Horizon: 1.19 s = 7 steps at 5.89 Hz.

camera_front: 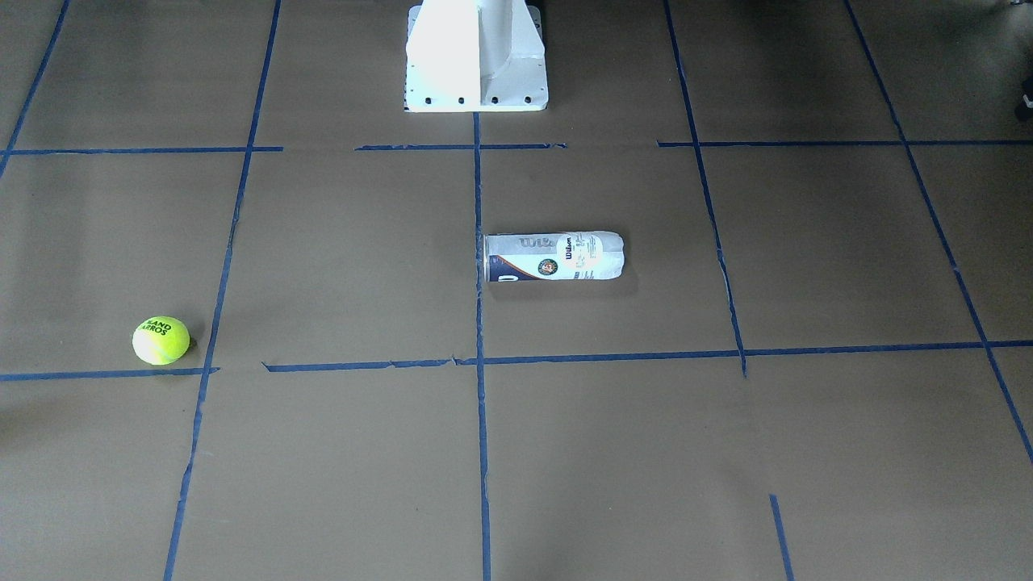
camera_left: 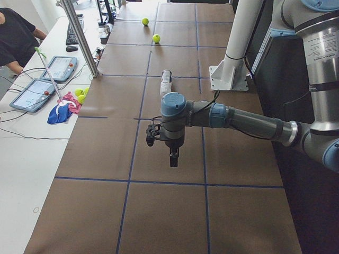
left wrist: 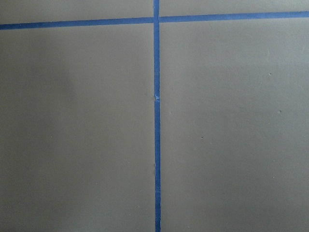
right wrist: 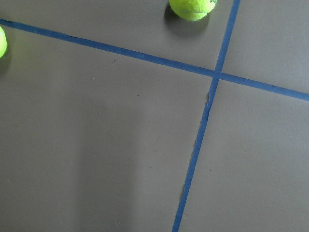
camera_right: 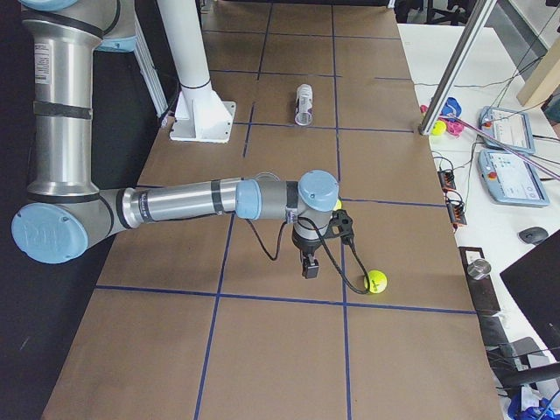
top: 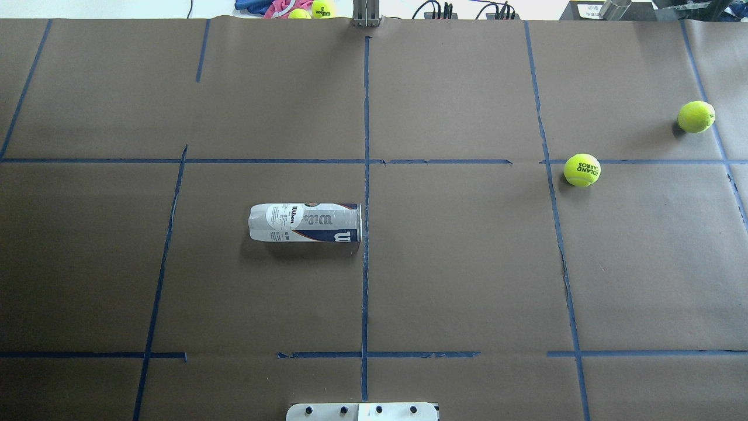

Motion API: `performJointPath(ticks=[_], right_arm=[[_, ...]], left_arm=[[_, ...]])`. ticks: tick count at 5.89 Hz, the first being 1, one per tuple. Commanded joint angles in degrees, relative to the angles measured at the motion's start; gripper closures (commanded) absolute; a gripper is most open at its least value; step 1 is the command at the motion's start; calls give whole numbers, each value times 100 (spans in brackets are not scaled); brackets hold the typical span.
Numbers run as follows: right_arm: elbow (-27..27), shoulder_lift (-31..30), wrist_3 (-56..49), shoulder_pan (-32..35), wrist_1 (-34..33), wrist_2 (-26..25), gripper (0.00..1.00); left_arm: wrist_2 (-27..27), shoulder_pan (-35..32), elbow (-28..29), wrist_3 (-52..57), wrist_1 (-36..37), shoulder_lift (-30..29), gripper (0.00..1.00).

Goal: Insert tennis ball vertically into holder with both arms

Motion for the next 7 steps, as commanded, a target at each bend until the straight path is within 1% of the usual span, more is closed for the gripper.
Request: performJointPath(ticks=[1,2,3,4,6,7], right_arm=[[-18,7,12,0,-1,-7,0],[-18,7,21,0,-1,-7,0],[-9,15,21,-9,-1,2,0],[-9,16,21,-9,-1,2,0],[-35,-2,12,-9,-1,2,0],[-36,-2,21,-9,-1,11,0]], left_arm=[[1,5,14,23,-14,-35,0],[-408,14,-29,15,-14,-27,0],[-1021,214,-47,14,-362,-36,0],[-1001,564,-56,-38,-922,-62,0],[-992,1136,-65,-38,-1033,-1006,0],[-896,1591,-56,-47,-1025,-1751,0]])
